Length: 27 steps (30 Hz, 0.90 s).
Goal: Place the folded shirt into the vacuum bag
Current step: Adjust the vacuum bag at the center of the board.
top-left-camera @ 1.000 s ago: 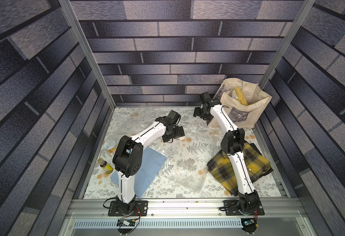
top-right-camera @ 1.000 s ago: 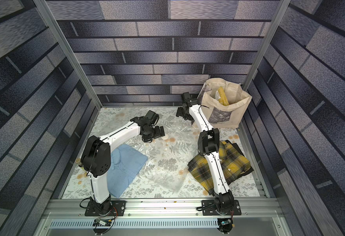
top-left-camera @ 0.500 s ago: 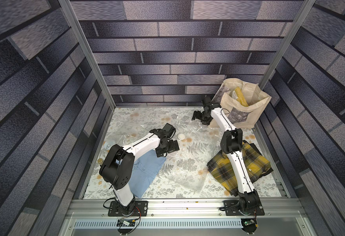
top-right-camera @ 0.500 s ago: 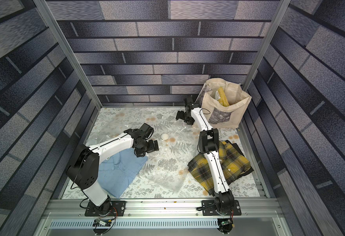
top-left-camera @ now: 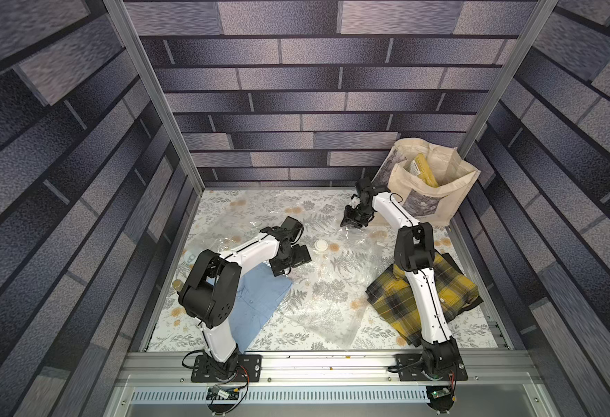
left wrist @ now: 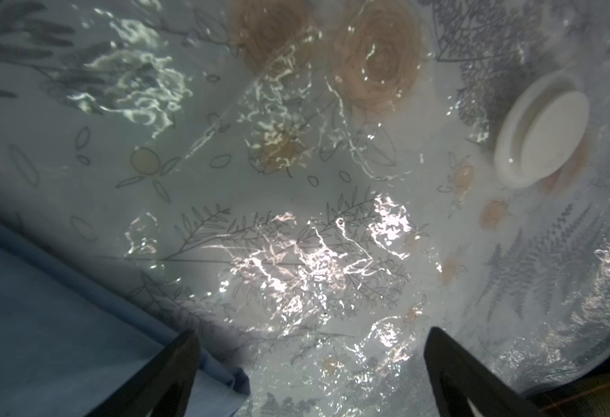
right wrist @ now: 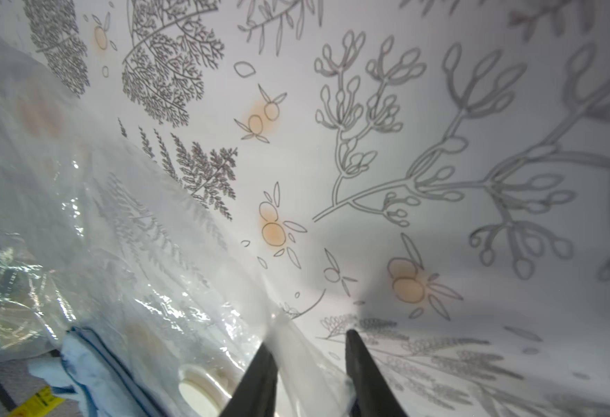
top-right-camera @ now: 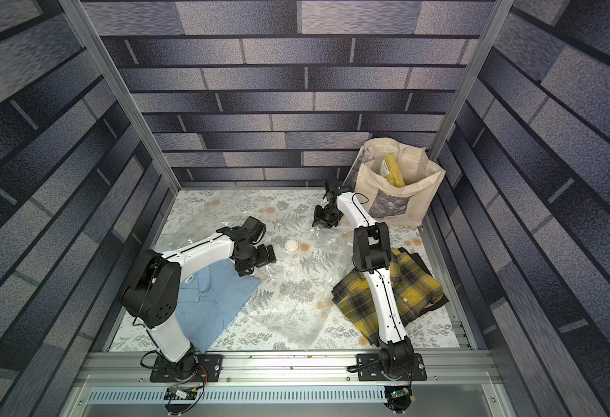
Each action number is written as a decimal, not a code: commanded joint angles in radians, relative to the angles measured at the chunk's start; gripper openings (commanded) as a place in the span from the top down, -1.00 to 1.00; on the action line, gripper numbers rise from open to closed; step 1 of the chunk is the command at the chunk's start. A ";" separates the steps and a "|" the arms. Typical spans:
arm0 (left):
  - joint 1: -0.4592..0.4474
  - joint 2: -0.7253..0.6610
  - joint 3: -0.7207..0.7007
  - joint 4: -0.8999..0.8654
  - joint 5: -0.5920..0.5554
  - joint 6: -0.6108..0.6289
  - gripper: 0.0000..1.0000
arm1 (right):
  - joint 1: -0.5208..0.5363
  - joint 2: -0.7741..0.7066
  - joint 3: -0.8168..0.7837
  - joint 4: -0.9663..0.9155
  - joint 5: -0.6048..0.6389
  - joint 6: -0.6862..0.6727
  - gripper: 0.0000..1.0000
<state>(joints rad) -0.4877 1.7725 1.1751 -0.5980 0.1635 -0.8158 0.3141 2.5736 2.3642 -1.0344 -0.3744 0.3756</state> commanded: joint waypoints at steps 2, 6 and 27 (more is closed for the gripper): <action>0.026 0.010 0.025 0.009 -0.017 0.027 -0.98 | 0.049 -0.088 0.028 -0.070 -0.046 0.017 0.71; 0.048 0.011 0.032 0.008 -0.019 0.040 -0.98 | 0.078 -0.155 0.006 -0.064 -0.038 0.063 0.86; 0.067 -0.014 0.093 -0.019 -0.043 0.077 -1.00 | -0.049 -0.756 -0.607 0.279 0.083 0.620 1.00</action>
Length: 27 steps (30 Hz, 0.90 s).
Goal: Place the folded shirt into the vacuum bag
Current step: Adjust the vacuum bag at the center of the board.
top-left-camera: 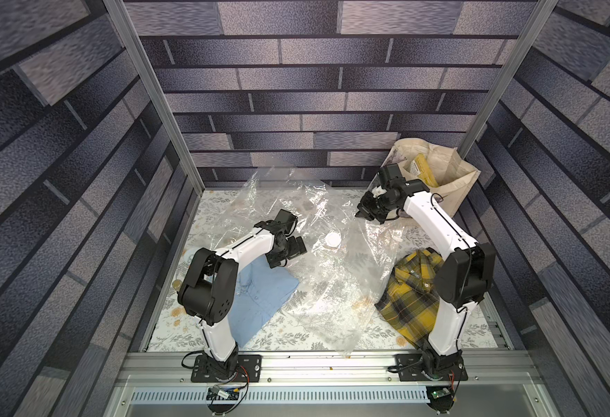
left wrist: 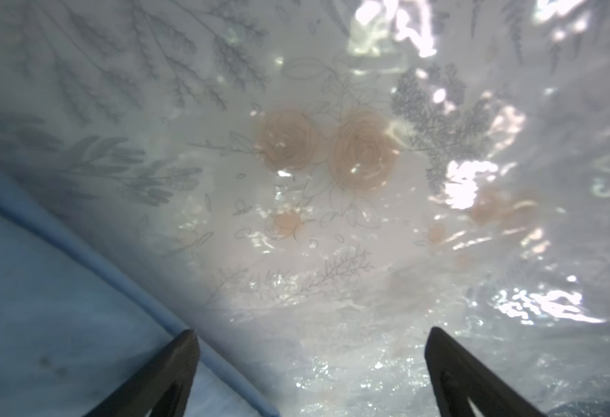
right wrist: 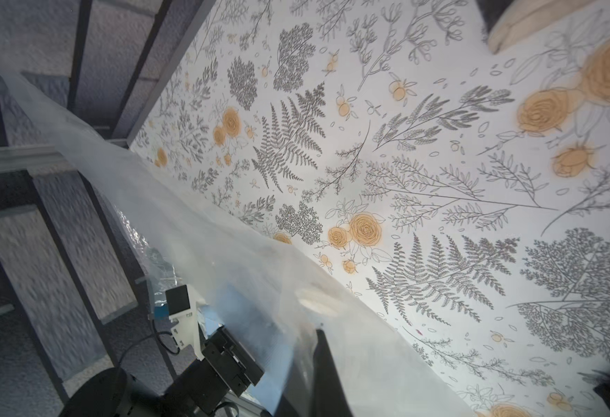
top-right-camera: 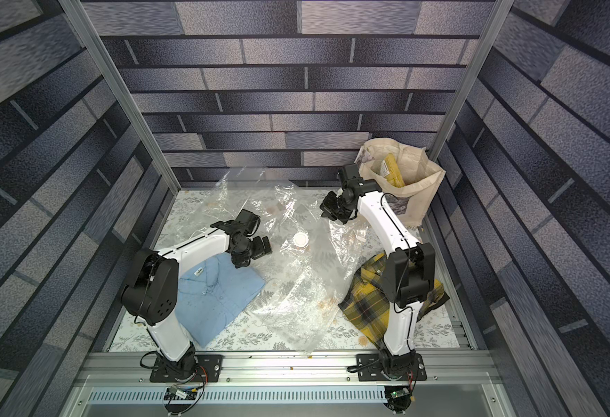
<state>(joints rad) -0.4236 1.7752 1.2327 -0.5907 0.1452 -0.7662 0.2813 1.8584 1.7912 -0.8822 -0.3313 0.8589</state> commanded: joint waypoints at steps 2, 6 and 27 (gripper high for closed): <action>0.006 -0.007 0.043 -0.024 -0.026 0.030 -1.00 | -0.016 -0.034 -0.015 0.156 0.039 0.180 1.00; 0.015 0.007 0.063 -0.023 -0.040 0.033 -1.00 | 0.007 0.031 0.131 0.162 0.002 0.261 1.00; 0.067 -0.107 0.064 -0.085 -0.067 0.072 -1.00 | 0.001 -0.278 -0.401 0.065 0.432 0.211 1.00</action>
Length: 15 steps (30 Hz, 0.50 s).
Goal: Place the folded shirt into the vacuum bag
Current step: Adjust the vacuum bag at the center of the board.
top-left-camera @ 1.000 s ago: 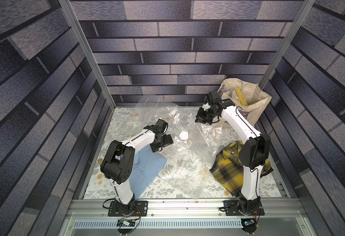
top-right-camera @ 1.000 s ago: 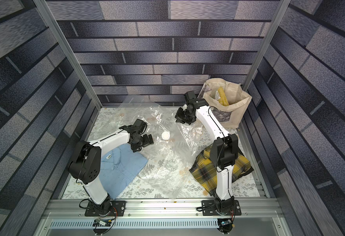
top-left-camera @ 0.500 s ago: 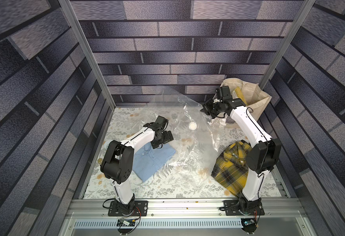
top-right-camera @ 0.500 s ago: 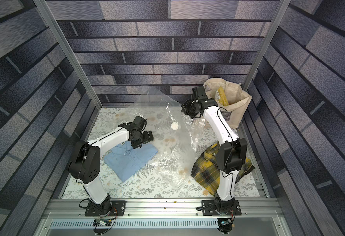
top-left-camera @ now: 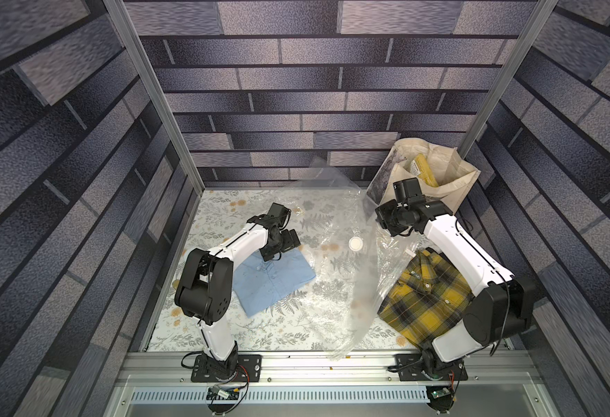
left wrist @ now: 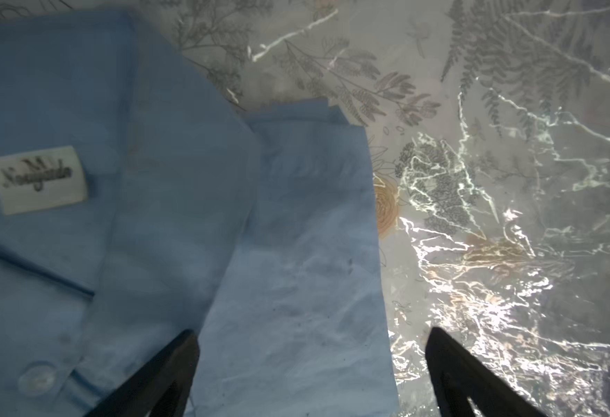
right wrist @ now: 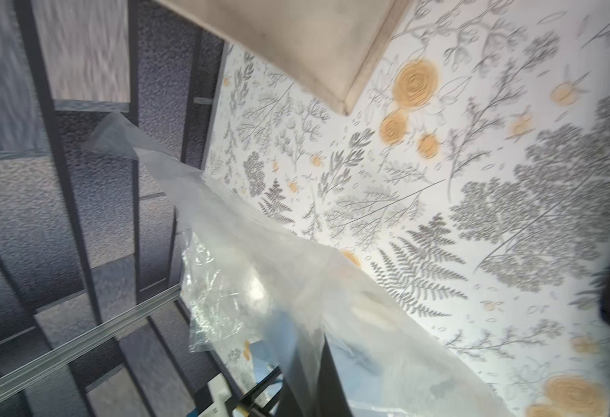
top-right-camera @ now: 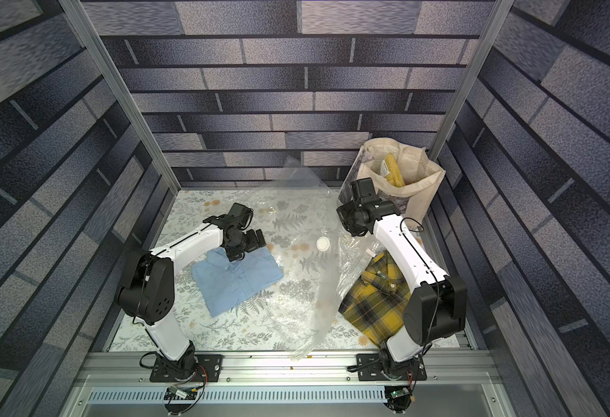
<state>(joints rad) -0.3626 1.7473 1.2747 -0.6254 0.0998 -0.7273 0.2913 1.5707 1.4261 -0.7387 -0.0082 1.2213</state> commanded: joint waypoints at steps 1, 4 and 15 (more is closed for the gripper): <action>0.009 -0.095 0.013 -0.057 -0.023 0.032 -1.00 | -0.009 0.016 -0.029 -0.108 0.138 -0.198 1.00; 0.023 -0.152 -0.038 -0.075 -0.034 0.024 -1.00 | -0.006 0.004 -0.012 -0.178 0.216 -0.322 0.73; 0.134 -0.352 -0.235 -0.236 -0.236 -0.108 -1.00 | 0.277 0.121 0.360 -0.519 0.488 -0.712 -0.36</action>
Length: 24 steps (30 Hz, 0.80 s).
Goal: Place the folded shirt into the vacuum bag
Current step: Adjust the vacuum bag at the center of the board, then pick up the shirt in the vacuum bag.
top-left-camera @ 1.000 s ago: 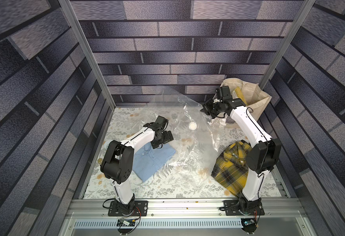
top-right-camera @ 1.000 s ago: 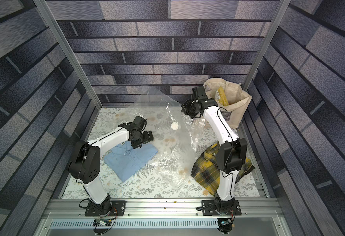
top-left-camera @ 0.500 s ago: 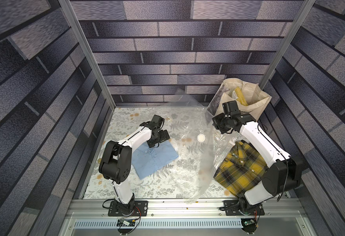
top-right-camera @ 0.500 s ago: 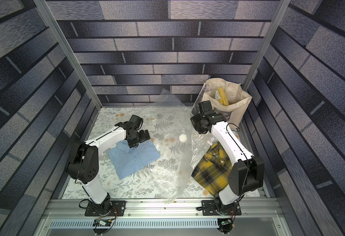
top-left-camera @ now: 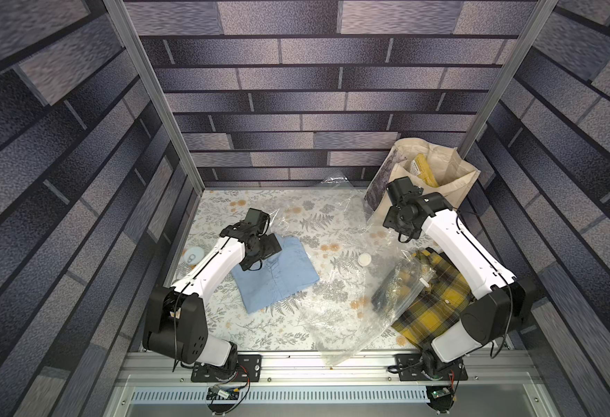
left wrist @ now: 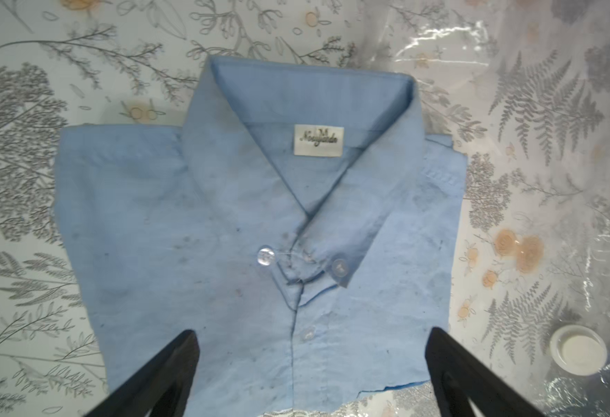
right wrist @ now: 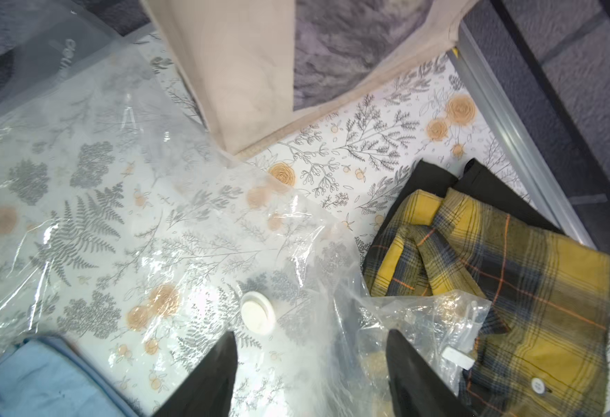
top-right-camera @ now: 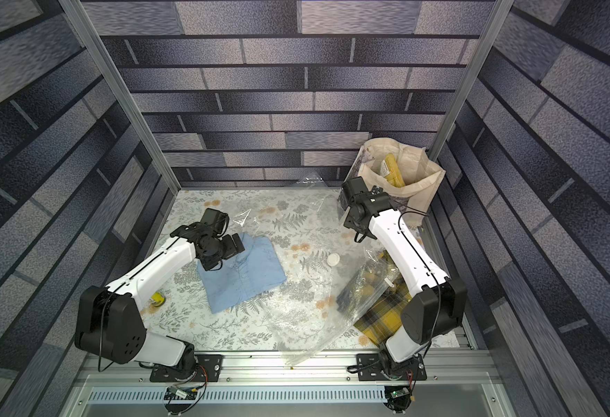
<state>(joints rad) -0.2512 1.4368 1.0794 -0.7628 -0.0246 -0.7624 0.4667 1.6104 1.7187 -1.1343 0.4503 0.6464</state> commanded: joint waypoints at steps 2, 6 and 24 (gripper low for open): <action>0.051 -0.072 -0.076 -0.115 -0.155 -0.126 -1.00 | 0.164 0.159 0.093 -0.080 -0.172 -0.130 -0.34; 0.120 -0.129 -0.169 -0.072 -0.165 -0.185 -1.00 | 0.261 0.354 0.149 0.092 -0.541 -0.063 -0.28; 0.097 -0.029 -0.301 0.147 -0.035 -0.196 -0.83 | 0.280 0.836 0.439 0.150 -0.758 0.059 -0.16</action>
<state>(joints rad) -0.1417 1.3785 0.8062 -0.6453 -0.0769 -0.9302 0.7513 2.4256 2.1590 -0.9928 -0.2630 0.6727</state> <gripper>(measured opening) 0.917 0.582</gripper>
